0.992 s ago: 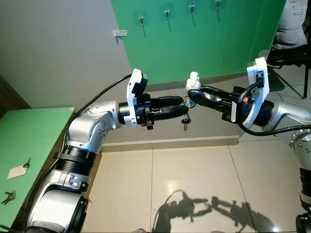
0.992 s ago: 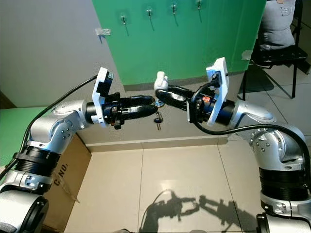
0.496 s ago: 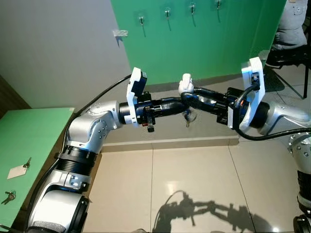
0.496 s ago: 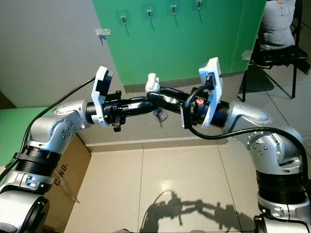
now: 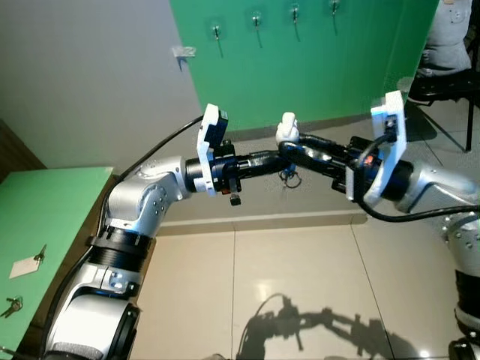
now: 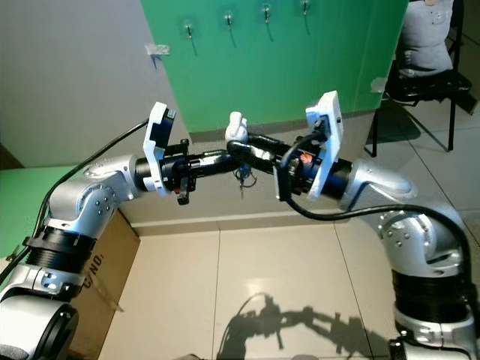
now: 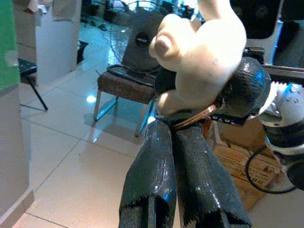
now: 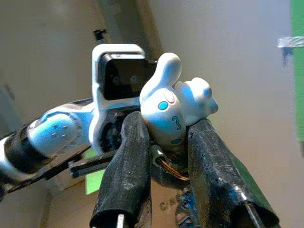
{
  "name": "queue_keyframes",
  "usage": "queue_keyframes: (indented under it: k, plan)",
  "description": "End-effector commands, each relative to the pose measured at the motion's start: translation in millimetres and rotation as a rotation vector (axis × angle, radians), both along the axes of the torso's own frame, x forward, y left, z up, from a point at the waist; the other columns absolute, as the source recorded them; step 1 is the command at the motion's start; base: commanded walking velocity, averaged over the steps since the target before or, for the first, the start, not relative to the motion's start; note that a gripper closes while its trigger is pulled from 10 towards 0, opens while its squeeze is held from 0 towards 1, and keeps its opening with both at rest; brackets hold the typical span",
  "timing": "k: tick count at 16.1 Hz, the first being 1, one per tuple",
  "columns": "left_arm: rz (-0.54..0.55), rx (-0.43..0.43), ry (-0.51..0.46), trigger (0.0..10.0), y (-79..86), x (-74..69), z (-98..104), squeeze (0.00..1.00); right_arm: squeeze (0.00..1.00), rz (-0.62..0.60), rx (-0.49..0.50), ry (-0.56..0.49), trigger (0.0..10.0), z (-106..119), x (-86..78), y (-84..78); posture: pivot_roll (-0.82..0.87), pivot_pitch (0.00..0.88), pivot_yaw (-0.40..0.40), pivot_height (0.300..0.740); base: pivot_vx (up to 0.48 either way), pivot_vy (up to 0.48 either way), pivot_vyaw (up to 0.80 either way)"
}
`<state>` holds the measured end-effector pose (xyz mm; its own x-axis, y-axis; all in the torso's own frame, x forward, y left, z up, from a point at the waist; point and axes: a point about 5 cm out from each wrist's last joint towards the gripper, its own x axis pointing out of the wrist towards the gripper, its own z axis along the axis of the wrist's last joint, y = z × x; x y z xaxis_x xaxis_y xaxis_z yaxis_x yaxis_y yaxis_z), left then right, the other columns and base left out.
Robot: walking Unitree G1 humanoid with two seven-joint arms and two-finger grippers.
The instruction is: Hang keys on a hook
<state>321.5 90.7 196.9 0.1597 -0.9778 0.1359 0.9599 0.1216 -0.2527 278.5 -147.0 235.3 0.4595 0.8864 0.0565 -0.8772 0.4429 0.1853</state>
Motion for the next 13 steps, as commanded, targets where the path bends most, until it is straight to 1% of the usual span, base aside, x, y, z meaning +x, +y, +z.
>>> queue_keyframes:
  k: [1, 3, 4, 5, 6, 7, 8, 9, 11, 13]
  plan:
    - [0.015, -0.041, -0.039, 0.0, 8.3, -0.9, 11.4, 0.00, 0.00, -0.067, -0.033, 0.038, 10.0, -10.3, 4.9, -3.2, -0.34, 0.000, 0.166, 0.740, 0.000, 0.000, 0.00]
    - [0.025, -0.044, -0.040, 0.0, 9.4, -1.7, 11.6, 0.00, 0.00, -0.327, -0.073, 0.044, 10.0, -21.9, 26.9, -13.0, -0.34, 0.000, 0.160, 0.740, 0.000, 0.000, 0.00]
    - [0.029, -0.046, -0.041, 0.0, 9.7, -1.4, 12.4, 0.00, 0.59, -0.420, -0.085, 0.036, 10.0, -23.6, 33.8, -17.4, -0.34, 0.000, 0.159, 0.740, 0.000, 0.000, 0.00]
    - [0.028, -0.046, -0.042, 0.0, 9.7, -1.4, 12.7, 0.00, 0.97, -0.448, -0.091, 0.034, 10.0, -24.4, 35.6, -19.1, -0.34, 0.000, 0.161, 0.740, 0.000, 0.000, 0.00]
    - [0.027, -0.045, -0.043, 0.0, 9.2, -1.6, 13.1, 0.00, 1.00, -0.493, -0.110, 0.017, 10.0, -25.4, 38.0, -21.2, -0.34, 0.000, 0.160, 0.740, 0.000, 0.000, 0.00]
    - [0.027, -0.045, -0.044, 0.0, 9.0, -1.6, 13.3, 0.00, 1.00, -0.513, -0.121, 0.005, 10.0, -25.7, 39.0, -22.1, -0.34, 0.000, 0.160, 0.740, 0.000, 0.000, 0.00]
    - [0.024, -0.043, -0.047, 0.0, 8.7, -1.8, 14.2, 0.00, 1.00, -0.589, -0.145, -0.046, 10.0, -25.4, 43.2, -26.4, -0.34, 0.000, 0.165, 0.740, 0.000, 0.000, 0.00]
    - [0.024, -0.043, -0.047, 0.0, 8.7, -1.8, 14.2, 0.00, 1.00, -0.589, -0.145, -0.046, 10.0, -25.4, 43.2, -26.4, -0.34, 0.000, 0.165, 0.740, 0.000, 0.000, 0.00]
    - [0.026, -0.039, -0.045, 0.0, 8.9, -1.9, 14.0, 0.00, 1.00, -0.685, -0.162, -0.087, 10.0, -26.9, 48.0, -34.3, -0.34, 0.000, 0.166, 0.740, 0.000, 0.000, 0.00]
    - [0.028, -0.038, -0.045, 0.0, 8.9, -2.2, 13.7, 0.00, 1.00, -0.745, -0.180, -0.118, 10.0, -28.1, 50.6, -39.2, -0.34, 0.000, 0.171, 0.740, 0.000, 0.000, 0.00]
